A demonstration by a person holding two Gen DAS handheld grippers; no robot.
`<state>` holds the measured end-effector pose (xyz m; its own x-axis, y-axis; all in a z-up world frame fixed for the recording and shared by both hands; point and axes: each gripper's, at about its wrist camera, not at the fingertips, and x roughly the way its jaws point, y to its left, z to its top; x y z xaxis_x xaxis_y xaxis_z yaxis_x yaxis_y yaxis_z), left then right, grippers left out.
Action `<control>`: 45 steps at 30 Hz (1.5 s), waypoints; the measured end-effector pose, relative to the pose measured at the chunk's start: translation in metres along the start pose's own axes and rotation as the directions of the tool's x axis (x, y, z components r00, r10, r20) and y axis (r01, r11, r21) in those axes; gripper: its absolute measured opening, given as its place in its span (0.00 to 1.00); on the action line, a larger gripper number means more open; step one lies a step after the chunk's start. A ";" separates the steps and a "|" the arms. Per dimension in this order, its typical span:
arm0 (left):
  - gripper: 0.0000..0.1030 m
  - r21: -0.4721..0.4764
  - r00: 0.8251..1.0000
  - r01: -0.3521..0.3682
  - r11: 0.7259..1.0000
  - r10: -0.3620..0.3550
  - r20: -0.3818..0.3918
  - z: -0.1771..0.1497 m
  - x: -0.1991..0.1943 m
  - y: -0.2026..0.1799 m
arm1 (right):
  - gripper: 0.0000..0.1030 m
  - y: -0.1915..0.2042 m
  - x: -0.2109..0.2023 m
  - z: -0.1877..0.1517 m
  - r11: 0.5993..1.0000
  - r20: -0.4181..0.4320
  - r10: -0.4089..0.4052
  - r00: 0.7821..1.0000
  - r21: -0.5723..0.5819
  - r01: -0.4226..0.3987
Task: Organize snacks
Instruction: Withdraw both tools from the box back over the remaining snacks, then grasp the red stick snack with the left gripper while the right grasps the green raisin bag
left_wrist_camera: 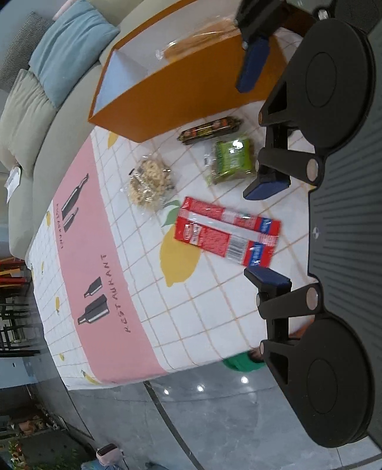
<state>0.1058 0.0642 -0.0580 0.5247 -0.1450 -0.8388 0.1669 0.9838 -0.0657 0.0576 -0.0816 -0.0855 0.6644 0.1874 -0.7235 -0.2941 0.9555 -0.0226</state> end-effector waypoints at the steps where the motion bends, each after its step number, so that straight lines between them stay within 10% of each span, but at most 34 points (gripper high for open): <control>1: 0.62 -0.001 1.000 0.007 1.000 -0.007 0.004 0.003 0.003 0.002 | 0.54 0.000 0.007 0.002 1.000 -0.016 -0.005 1.000 0.003 0.005; 16: 0.63 -0.013 0.999 -0.031 0.999 0.030 -0.044 0.014 0.044 0.019 | 0.55 -0.021 0.086 0.017 0.969 -0.205 -0.021 0.979 0.236 0.070; 45: 0.85 0.185 0.993 0.046 0.982 -0.025 -0.112 0.019 0.108 -0.008 | 0.48 -0.031 0.101 0.004 0.982 -0.165 0.077 0.983 0.185 -0.045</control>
<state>0.1770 0.0385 -0.1379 0.4232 -0.1569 -0.8923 0.3422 0.9396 -0.0029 0.1369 -0.0918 -0.1555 0.5171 0.2198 -0.8272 -0.1918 0.9717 0.1383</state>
